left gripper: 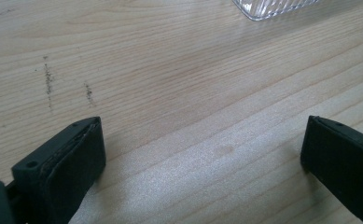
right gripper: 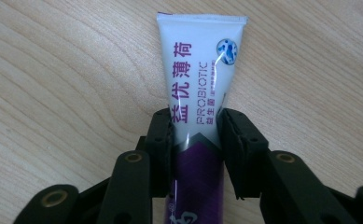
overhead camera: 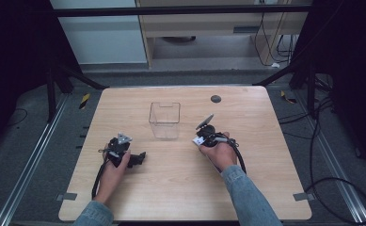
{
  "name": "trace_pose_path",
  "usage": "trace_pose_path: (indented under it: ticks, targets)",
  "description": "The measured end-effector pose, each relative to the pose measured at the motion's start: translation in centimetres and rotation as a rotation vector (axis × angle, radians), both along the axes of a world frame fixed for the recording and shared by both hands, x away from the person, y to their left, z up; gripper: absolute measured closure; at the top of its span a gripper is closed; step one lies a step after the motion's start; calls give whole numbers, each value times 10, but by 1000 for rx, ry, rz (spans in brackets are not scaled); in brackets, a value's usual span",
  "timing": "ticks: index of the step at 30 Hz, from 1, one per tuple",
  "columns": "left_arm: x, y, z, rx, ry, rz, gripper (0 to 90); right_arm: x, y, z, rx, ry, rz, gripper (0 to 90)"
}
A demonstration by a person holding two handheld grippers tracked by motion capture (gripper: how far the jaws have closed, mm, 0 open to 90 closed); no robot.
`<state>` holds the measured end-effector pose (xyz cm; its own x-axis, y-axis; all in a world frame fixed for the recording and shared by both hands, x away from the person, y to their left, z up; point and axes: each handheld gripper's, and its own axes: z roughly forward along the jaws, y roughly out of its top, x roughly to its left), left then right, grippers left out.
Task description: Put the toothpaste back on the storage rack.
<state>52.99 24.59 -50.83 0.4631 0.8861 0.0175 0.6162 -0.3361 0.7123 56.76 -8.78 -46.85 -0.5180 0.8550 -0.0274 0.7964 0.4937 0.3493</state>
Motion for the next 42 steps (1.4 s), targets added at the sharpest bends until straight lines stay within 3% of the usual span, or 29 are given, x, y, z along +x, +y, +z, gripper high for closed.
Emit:
trace_pose_path:
  ticks: [6,15,18,29,42]
  targets:
    - [0,0,0,0,0,0,0,0,-2,5,13,1,2,756]
    - [0,0,0,0,0,0,0,-4,-6,8,34,-29,13,792]
    - [0,0,0,-1,0,1,0,-5,-12,17,71,-63,5,796]
    - [0,0,0,0,0,1,0,0,-24,39,106,-111,-17,798]
    - [0,0,0,-1,0,0,0,3,-34,71,204,-241,-33,798]
